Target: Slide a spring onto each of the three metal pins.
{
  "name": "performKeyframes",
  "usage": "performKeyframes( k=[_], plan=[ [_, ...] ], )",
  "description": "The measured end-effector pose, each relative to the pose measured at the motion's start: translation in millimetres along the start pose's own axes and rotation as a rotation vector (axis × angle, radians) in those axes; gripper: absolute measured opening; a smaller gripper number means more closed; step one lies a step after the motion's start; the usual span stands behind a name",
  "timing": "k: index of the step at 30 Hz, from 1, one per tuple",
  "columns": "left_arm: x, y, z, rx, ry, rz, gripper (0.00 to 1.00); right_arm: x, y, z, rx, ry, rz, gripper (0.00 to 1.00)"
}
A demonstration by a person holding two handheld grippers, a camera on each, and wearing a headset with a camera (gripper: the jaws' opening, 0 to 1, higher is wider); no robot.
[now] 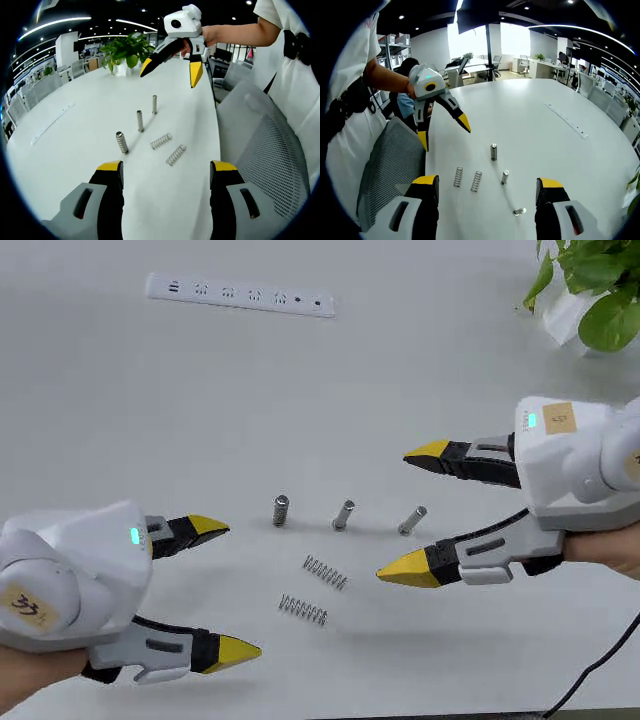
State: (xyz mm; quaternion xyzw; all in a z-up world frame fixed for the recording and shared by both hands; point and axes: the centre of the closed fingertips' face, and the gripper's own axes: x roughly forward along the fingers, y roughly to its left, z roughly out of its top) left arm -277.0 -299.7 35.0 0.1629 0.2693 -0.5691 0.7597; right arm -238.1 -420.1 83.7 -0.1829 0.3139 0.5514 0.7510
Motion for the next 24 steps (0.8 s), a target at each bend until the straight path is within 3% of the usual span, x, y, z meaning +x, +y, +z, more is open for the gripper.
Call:
performKeyframes(
  k=[2,5,8,14,24],
  plan=[
    [2.7,-0.1,-3.0,0.014,0.029,-0.01,0.63,-8.0,-4.5,-8.6,0.011,-0.022,-0.006,0.81],
    [7.7,1.3,-4.7,0.032,0.061,-0.02,0.58,-14.1,0.8,-14.4,0.019,-0.051,-0.013,0.87],
    [14.1,-0.2,-7.5,0.095,0.108,-0.044,0.51,-19.3,3.4,-21.1,0.036,-0.066,-0.028,0.92],
    [32.4,-3.5,-16.5,0.176,0.203,-0.088,0.34,-28.6,4.5,-34.9,0.08,-0.076,-0.06,0.91],
    [60.2,-9.4,-22.3,0.251,0.281,-0.143,0.25,-38.7,6.5,-47.5,0.132,-0.093,-0.109,0.9]
  ],
)
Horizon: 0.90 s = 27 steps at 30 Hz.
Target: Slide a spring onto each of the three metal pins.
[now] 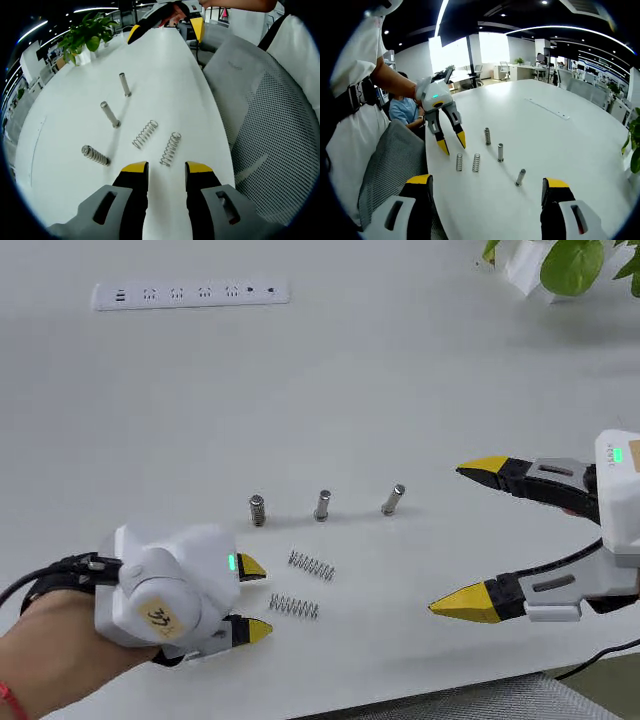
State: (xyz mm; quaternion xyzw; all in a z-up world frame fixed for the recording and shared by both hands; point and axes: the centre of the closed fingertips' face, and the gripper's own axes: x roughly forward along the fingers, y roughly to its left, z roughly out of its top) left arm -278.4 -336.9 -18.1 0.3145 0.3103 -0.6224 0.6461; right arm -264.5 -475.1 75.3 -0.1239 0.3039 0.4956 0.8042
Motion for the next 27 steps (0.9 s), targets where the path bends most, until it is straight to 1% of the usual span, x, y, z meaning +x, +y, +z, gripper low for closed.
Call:
performKeyframes(
  k=[3,4,5,8,11,13,15,18,21,23,27],
  plan=[
    [4.1,1.4,1.3,-0.004,0.001,-0.009,0.22,-2.8,-0.6,-2.2,0.008,0.0,-0.008,0.89],
    [6.3,1.6,0.5,0.003,0.01,-0.011,0.22,-4.1,-1.2,-3.1,0.011,-0.001,-0.013,0.89],
    [8.4,2.2,-1.7,0.013,0.028,-0.011,0.21,-5.2,-1.7,-3.8,0.011,-0.002,-0.018,0.89],
    [12.3,1.3,-1.1,0.019,0.036,-0.022,0.19,-6.9,-3.9,-5.9,0.019,0.003,-0.033,0.87],
    [15.8,0.5,-2.9,0.031,0.052,-0.03,0.19,-8.4,-4.1,-6.1,0.027,-0.004,-0.041,0.87],
    [17.4,2.3,-5.8,0.044,0.072,-0.026,0.16,-9.4,-3.8,-7.2,0.031,-0.004,-0.044,0.87],
    [18.2,2.7,-5.5,0.045,0.074,-0.027,0.14,-10.4,-3.8,-8.3,0.037,-0.005,-0.047,0.87],
    [19.2,1.7,-2.1,0.06,0.07,-0.03,0.13,-11.6,-3.8,-9.6,0.042,-0.006,-0.053,0.87],
    [21.2,1.7,-4.2,0.076,0.093,-0.032,0.11,-12.1,-3.3,-10.2,0.048,-0.009,-0.055,0.86],
    [21.4,0.5,-4.5,0.087,0.1,-0.039,0.11,-12.6,-3.5,-10.3,0.052,-0.01,-0.058,0.86],
    [21.1,0.5,-3.8,0.096,0.101,-0.038,0.08,-13.4,-3.9,-9.6,0.056,-0.014,-0.062,0.86]
  ],
)
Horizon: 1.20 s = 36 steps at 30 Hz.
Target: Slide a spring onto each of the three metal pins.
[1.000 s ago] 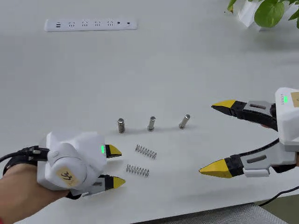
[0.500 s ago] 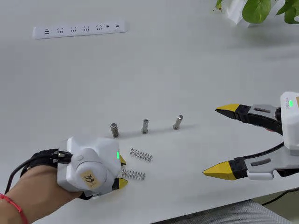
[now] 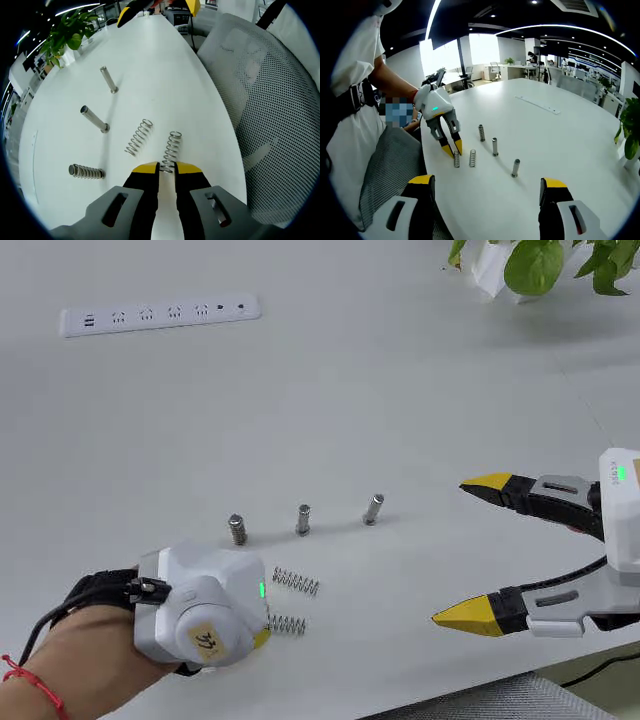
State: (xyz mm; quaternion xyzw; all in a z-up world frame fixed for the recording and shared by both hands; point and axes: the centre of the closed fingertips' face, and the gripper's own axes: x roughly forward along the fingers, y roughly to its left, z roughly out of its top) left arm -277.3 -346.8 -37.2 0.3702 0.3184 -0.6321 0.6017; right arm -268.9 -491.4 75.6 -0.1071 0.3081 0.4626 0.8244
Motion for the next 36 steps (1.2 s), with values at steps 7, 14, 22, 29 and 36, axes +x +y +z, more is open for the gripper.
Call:
performKeyframes(
  k=[7,14,22,29,36],
  plan=[
    [0.3,-0.4,-0.2,0.002,0.003,0.002,0.08,0.4,2.2,-3.5,-0.005,0.011,0.006,0.86],
    [-0.1,0.3,-1.3,-0.022,-0.001,0.012,0.07,2.7,3.3,-3.4,-0.007,0.012,0.01,0.86],
    [-3.1,1.6,0.9,-0.061,-0.031,0.017,0.07,8.9,9.2,-0.4,-0.007,0.01,0.025,0.85],
    [-3.2,-0.2,-0.3,-0.057,-0.026,0.014,0.07,11.7,11.9,1.4,-0.013,0.009,0.031,0.84],
    [-1.4,-3.3,-3.7,-0.024,0.005,0.003,0.07,13.1,13.5,0.5,-0.008,0.007,0.032,0.83]
  ],
)
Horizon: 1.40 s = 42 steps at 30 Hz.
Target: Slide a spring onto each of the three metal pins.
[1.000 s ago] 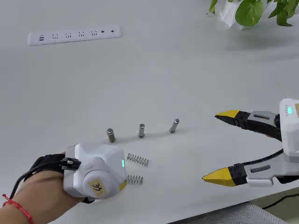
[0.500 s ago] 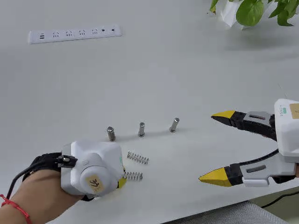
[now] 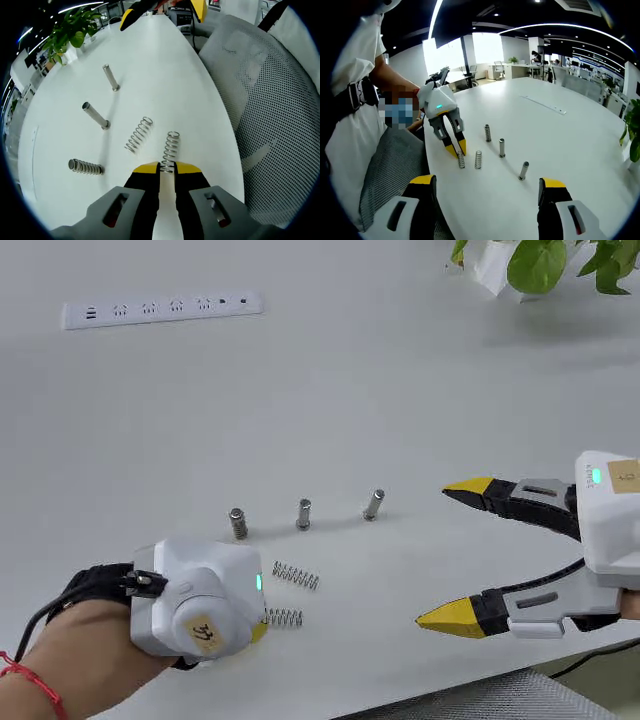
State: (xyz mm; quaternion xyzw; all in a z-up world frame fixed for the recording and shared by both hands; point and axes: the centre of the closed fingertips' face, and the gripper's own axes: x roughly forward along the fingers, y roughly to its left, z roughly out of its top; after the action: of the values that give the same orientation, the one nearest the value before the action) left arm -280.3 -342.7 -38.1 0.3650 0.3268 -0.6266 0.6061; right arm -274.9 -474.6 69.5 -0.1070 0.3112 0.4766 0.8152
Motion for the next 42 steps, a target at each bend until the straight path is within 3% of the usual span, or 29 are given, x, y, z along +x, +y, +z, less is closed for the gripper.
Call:
performKeyframes(
  k=[4,11,22,36,42],
  plan=[
    [-0.1,-1.9,-0.1,-0.011,0.001,-0.008,0.07,0.4,1.2,0.0,0.006,-0.003,-0.001,0.83],
    [-1.6,-2.0,-1.5,-0.108,-0.003,-0.014,0.07,1.2,1.9,0.3,0.013,-0.009,-0.002,0.83],
    [-3.4,-2.1,2.3,-0.219,-0.049,-0.027,0.07,3.9,3.8,-0.3,0.02,-0.009,0.004,0.82],
    [-8.4,-2.8,5.7,-0.261,-0.094,-0.023,0.07,10.1,11.4,2.4,0.016,-0.007,0.027,0.81],
    [-22.0,-0.7,16.2,-0.288,-0.156,-0.004,0.07,10.7,15.1,7.8,0.004,-0.01,0.049,0.79]
  ],
)
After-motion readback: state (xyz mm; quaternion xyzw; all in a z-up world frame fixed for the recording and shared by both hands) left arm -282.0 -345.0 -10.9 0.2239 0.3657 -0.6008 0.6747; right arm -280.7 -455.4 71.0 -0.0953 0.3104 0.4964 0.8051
